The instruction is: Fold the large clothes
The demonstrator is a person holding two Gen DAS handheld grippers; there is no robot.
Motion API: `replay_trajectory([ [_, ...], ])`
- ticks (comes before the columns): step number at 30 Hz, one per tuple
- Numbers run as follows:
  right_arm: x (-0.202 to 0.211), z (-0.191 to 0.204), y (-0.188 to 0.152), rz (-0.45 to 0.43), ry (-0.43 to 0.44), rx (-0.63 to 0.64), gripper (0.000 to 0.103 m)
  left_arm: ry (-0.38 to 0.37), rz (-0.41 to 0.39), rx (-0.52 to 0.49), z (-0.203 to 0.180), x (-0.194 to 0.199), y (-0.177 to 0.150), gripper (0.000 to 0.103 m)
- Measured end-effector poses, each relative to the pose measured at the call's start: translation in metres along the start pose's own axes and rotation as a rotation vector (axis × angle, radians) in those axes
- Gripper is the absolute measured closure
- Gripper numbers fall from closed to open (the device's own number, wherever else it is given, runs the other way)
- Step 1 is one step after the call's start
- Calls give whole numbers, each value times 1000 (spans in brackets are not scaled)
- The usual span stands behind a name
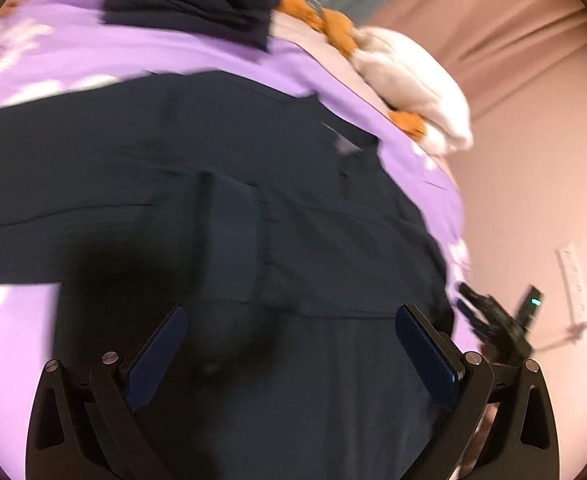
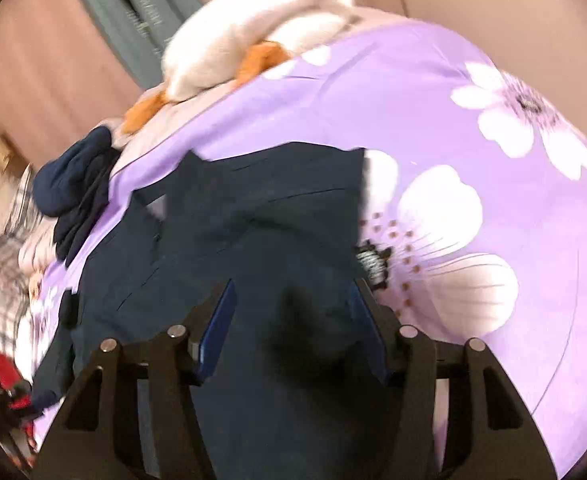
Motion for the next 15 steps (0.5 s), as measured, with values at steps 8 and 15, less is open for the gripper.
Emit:
replay_trajectory([
  [8,-57,-11,41,22,-41,-111,43,52,50,-32,5,-44,12,0],
  [15,-90,-19,40,94,35,-135,93,138,99,-114,6,-65,8,0],
])
Point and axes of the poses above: each gripper's, at about its wrist camera, not at the fingertips, and x roughly against the way its jaws point, z to its left, y to its top, the point moved 3 cm from there along -x, roughly the way its jaws point, and after that the axes turned 7 degrees about -y, right-handed, at the moved point
